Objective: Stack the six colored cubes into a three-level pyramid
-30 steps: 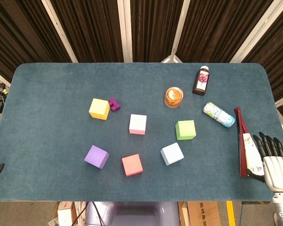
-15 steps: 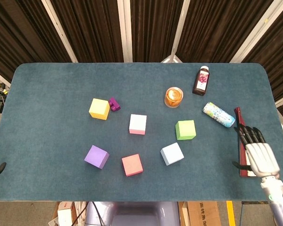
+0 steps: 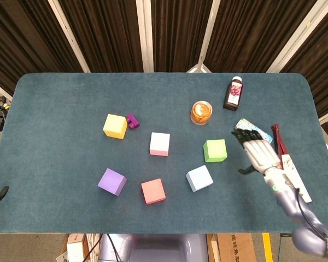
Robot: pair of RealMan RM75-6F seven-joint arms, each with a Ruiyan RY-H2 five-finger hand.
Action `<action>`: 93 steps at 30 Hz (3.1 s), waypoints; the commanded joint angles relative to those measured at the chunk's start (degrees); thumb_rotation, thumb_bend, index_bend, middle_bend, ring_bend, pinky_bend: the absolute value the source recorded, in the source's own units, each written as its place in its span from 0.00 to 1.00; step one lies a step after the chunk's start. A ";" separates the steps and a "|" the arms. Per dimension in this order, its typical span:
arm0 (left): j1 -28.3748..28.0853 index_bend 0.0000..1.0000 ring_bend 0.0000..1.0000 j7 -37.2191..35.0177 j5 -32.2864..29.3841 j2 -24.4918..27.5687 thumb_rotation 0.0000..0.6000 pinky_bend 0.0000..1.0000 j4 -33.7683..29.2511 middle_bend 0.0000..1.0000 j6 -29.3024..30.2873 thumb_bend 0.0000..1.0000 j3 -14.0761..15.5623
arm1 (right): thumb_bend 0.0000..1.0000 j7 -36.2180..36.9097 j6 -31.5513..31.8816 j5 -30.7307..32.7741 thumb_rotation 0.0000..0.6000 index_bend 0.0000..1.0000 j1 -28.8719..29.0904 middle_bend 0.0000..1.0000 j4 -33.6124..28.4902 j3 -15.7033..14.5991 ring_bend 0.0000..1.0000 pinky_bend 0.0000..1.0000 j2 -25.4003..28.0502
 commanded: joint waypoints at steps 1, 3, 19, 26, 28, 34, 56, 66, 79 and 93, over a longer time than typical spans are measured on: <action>-0.10 0.05 0.00 -0.17 -0.40 0.11 1.00 0.00 0.00 0.00 -0.28 0.31 -0.19 | 0.02 -4.42 0.54 5.94 1.00 0.12 3.98 0.10 1.82 0.67 0.04 0.00 -4.66; -0.15 0.05 0.00 -0.27 -0.57 0.16 1.00 0.00 -0.02 0.00 -0.43 0.31 -0.26 | 0.02 -4.79 2.35 6.63 1.00 0.13 4.55 0.11 2.60 0.89 0.05 0.00 -6.53; -0.45 0.05 0.00 -0.02 -1.34 -0.14 1.00 0.00 -0.44 0.00 -1.00 0.31 -0.58 | 0.03 -8.42 3.78 14.74 1.00 0.19 9.60 0.18 7.44 -1.27 0.05 0.00 -13.82; -0.86 0.05 0.00 0.55 -2.20 -0.25 1.00 0.00 -0.55 0.00 -2.16 0.31 -0.71 | 0.08 -8.86 4.26 16.15 1.00 0.27 10.41 0.23 10.00 -2.27 0.07 0.00 -15.98; -0.93 0.05 0.00 0.85 -2.71 -0.24 1.00 0.00 -0.74 0.00 -2.52 0.31 -0.80 | 0.11 -8.67 4.65 15.85 1.00 0.29 10.49 0.24 10.89 -2.44 0.08 0.00 -16.66; -1.08 0.05 0.00 1.61 -3.50 -0.33 1.00 0.00 -1.03 0.00 -2.98 0.31 -1.04 | 0.12 -7.76 5.25 14.68 1.00 0.31 10.50 0.25 12.93 -2.67 0.09 0.00 -18.05; -1.22 0.07 0.00 2.83 -4.08 -0.77 1.00 0.00 -1.38 0.00 -3.31 0.31 -1.12 | 0.17 -7.12 5.53 15.11 1.00 0.38 11.13 0.38 16.29 -2.71 0.17 0.00 -20.03; -1.27 0.10 0.00 2.68 -4.36 -0.66 1.00 0.00 -1.59 0.00 -3.59 0.31 -1.15 | 0.17 -7.81 6.44 14.98 1.00 0.41 11.42 0.39 15.46 -2.45 0.18 0.00 -19.91; -1.39 0.11 0.00 2.58 -5.24 -0.71 1.00 0.00 -1.42 0.00 -3.97 0.31 -1.52 | 0.20 -21.27 14.64 27.11 1.00 0.44 17.82 0.41 7.64 1.08 0.21 0.00 -20.45; -0.76 0.12 0.00 1.95 -6.49 -0.84 1.00 0.00 -0.94 0.00 -2.11 0.31 -2.83 | 0.20 -31.27 22.90 43.22 1.00 0.44 26.79 0.41 8.51 8.00 0.21 0.00 -29.07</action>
